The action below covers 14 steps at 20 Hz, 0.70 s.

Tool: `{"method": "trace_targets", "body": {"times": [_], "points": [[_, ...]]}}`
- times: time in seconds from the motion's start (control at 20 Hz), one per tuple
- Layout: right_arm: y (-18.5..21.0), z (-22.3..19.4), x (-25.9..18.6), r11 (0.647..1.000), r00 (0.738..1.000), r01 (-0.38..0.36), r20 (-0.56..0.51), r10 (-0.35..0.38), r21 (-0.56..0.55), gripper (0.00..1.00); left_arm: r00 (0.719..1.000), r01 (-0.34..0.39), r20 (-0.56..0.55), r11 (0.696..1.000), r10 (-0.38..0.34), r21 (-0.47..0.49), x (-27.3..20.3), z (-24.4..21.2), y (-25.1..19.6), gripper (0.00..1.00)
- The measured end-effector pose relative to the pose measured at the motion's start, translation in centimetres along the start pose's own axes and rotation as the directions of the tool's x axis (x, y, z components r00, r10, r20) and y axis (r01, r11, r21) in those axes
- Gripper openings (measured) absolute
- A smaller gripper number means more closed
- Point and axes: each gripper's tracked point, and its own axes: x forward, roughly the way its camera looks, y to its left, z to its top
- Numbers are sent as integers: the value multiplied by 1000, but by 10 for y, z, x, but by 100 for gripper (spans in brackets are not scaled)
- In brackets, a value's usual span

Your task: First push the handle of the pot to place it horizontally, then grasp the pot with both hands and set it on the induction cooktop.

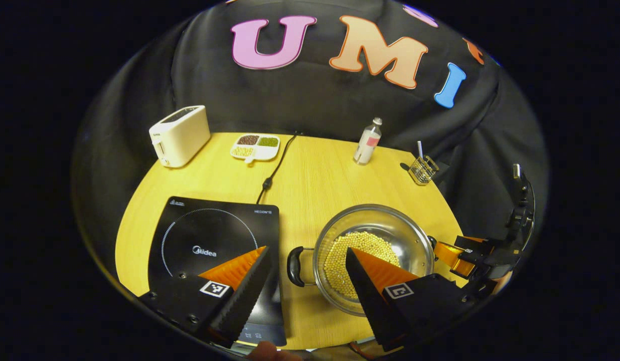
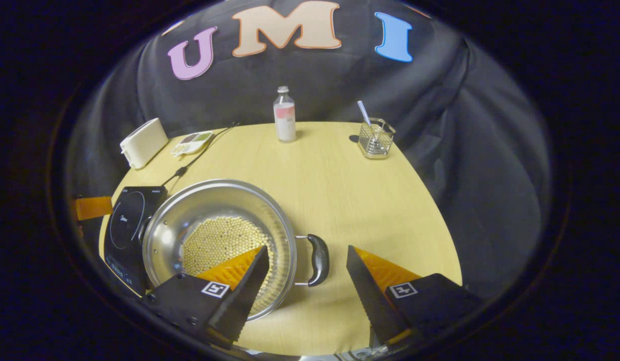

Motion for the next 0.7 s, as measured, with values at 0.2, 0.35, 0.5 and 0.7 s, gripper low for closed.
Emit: {"method": "trace_targets", "body": {"times": [0.2, 0.35, 0.5, 0.7], "points": [[-5, -5, 11, 1000, 999, 4, -35, -3, 12, 100, 997, -13, -71, 1000, 15, 26, 21, -16, 3, 96], [-9, -11, 17, 1000, 998, 9, -69, -7, 28, 99, 992, -23, -122, 1000, 25, 22, 32, -30, 5, 96], [-8, -17, 22, 999, 995, 6, -101, -2, 38, 99, 987, -36, -158, 999, 39, 24, 43, -41, 9, 97], [-2, -29, 29, 998, 989, -13, -148, 23, 68, 100, 979, -42, -197, 998, 51, 50, 55, -54, 10, 96]]}}
